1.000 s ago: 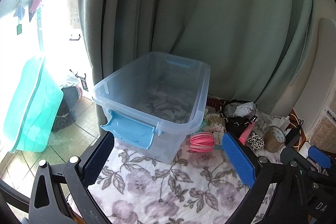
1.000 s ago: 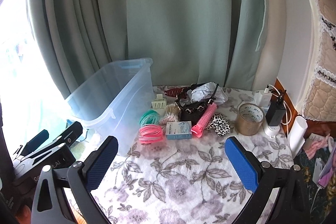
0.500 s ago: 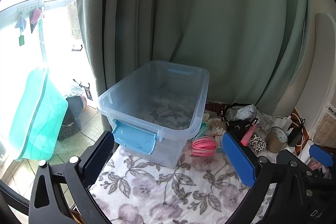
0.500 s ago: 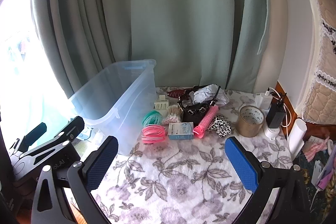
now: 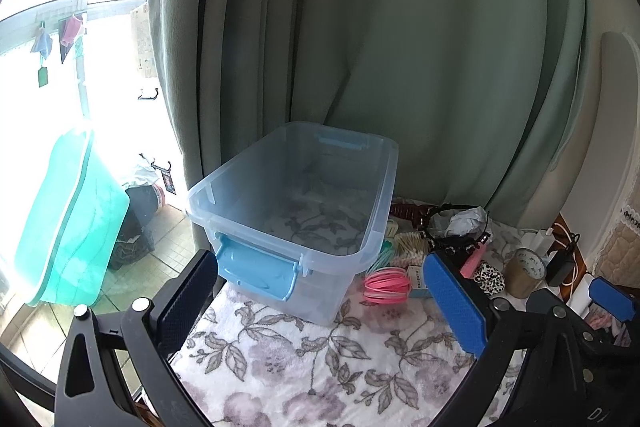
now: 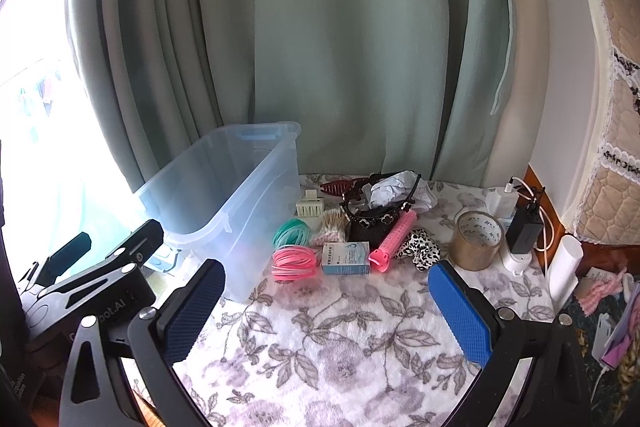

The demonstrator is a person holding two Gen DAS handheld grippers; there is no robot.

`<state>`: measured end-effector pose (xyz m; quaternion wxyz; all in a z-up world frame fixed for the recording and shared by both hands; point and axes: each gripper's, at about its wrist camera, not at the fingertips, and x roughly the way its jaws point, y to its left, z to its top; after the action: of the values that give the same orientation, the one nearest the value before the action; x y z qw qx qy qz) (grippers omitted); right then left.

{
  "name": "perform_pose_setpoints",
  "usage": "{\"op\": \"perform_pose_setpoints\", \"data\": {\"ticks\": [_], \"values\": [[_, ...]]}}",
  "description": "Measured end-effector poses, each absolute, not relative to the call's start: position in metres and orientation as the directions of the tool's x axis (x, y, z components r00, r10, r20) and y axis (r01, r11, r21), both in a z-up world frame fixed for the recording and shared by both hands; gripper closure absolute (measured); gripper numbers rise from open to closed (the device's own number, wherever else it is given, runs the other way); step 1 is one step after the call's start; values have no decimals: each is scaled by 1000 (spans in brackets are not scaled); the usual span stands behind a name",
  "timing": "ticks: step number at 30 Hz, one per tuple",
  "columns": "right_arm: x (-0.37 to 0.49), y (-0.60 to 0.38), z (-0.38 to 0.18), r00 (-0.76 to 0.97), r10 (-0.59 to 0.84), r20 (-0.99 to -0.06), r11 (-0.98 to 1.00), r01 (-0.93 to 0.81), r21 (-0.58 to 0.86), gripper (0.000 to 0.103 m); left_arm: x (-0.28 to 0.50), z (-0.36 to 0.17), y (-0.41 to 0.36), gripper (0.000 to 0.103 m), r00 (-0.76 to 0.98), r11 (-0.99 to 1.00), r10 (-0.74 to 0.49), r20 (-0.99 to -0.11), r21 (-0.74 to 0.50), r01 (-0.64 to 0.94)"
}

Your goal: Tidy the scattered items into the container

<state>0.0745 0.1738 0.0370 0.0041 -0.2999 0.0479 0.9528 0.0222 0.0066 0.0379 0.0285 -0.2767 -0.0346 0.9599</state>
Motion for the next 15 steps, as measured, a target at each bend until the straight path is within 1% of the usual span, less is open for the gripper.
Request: {"op": "perform_pose_setpoints", "data": {"ticks": [15], "values": [[73, 185, 37, -812, -44, -583, -991, -38, 127, 0, 21, 42, 16, 0, -845, -997, 76, -529, -58, -54]]}}
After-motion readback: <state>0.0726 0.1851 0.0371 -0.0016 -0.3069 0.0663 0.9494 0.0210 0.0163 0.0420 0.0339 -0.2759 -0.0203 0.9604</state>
